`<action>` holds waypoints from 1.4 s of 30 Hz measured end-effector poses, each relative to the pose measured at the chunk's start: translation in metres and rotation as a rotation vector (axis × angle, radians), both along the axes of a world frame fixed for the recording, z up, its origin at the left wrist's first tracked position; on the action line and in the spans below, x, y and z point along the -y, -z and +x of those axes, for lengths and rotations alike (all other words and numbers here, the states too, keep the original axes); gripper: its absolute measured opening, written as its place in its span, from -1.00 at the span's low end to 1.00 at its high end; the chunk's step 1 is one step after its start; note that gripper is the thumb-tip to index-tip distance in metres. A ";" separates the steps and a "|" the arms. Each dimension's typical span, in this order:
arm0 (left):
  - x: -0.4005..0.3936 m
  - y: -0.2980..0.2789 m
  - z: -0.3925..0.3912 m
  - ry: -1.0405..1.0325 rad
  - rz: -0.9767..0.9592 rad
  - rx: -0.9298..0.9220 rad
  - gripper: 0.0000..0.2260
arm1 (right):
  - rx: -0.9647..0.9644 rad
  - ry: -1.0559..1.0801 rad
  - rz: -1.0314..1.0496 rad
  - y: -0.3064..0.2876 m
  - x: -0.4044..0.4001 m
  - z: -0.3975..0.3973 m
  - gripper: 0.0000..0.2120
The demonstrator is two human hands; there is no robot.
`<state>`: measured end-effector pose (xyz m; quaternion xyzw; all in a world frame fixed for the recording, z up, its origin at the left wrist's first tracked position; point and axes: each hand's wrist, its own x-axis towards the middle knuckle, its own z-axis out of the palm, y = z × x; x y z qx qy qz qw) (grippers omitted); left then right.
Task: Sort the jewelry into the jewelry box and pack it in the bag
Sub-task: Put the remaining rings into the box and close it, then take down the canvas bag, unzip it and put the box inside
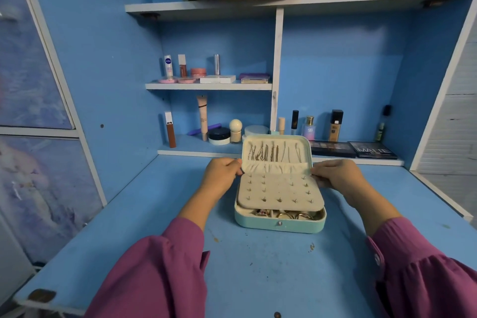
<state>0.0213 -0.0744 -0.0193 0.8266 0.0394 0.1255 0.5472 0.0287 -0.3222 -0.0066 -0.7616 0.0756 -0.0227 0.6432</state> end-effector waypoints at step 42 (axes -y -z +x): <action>0.012 0.017 0.019 0.144 -0.475 -0.024 -0.88 | 0.099 -0.042 0.504 0.014 -0.010 0.001 -0.79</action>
